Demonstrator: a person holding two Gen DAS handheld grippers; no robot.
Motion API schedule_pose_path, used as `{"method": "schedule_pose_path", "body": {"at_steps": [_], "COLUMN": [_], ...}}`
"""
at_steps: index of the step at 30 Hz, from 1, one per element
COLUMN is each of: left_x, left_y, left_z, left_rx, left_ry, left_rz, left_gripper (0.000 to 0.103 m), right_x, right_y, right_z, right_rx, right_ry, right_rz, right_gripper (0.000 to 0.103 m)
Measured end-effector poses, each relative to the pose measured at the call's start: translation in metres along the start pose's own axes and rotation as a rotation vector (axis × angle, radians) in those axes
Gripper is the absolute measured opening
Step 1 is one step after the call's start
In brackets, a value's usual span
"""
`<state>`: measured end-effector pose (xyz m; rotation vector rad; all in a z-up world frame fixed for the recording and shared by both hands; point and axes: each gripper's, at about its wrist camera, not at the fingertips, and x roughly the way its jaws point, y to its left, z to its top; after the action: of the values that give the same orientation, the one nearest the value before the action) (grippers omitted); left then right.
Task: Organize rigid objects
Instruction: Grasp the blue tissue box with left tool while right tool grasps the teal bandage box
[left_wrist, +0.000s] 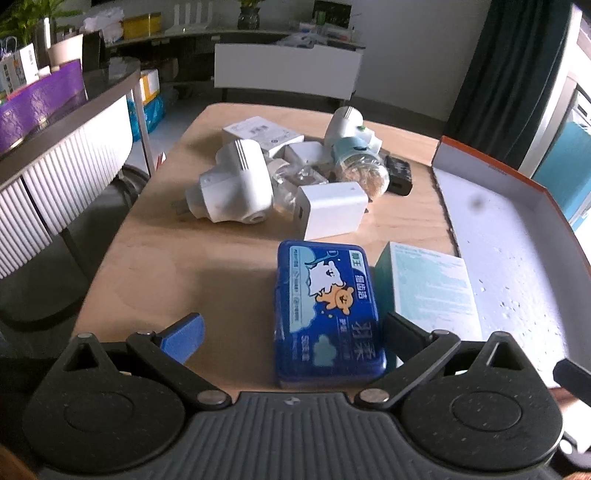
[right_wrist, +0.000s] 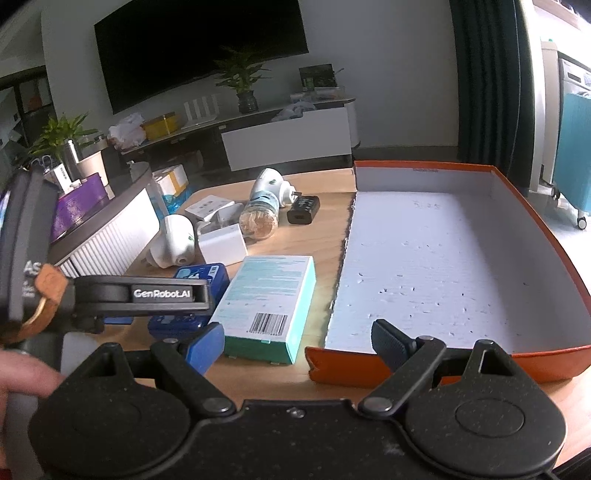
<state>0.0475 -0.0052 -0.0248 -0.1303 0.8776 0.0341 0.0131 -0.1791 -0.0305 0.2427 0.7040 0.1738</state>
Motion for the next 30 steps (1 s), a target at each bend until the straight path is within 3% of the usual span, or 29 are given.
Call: {"method": "schedule_pose_path", "body": {"at_steps": [12, 15, 16, 19, 28, 30], "left_x": [0.012, 0.008, 0.005, 0.004, -0.002, -0.002], "left_y": [0.002, 0.004, 0.006, 0.017, 0.037, 0.035], "left_z": [-0.004, -0.005, -0.004, 0.002, 0.003, 0.004], "left_rx": [0.098, 0.130, 0.125, 0.089, 0.049, 0.052], "left_ry": [-0.020, -0.056, -0.063, -0.066, -0.078, -0.076], "left_rz": [0.071, 0.053, 0.054, 0.039, 0.034, 0.026], "left_gripper": [0.100, 0.078, 0.061, 0.062, 0.062, 0.062], "right_x": [0.020, 0.029, 0.033, 0.047, 0.098, 0.100], "right_y": [0.001, 0.012, 0.014, 0.022, 0.037, 0.039], "right_z": [0.010, 0.018, 0.020, 0.027, 0.027, 0.027], "right_rx": [0.010, -0.023, -0.015, -0.002, -0.031, -0.058], "right_ry": [0.045, 0.052, 0.060, 0.086, 0.211, 0.195], "right_rz": [0.008, 0.020, 0.024, 0.035, -0.080, -0.092], "right_gripper": [0.102, 0.102, 0.102, 0.102, 0.102, 0.096]}}
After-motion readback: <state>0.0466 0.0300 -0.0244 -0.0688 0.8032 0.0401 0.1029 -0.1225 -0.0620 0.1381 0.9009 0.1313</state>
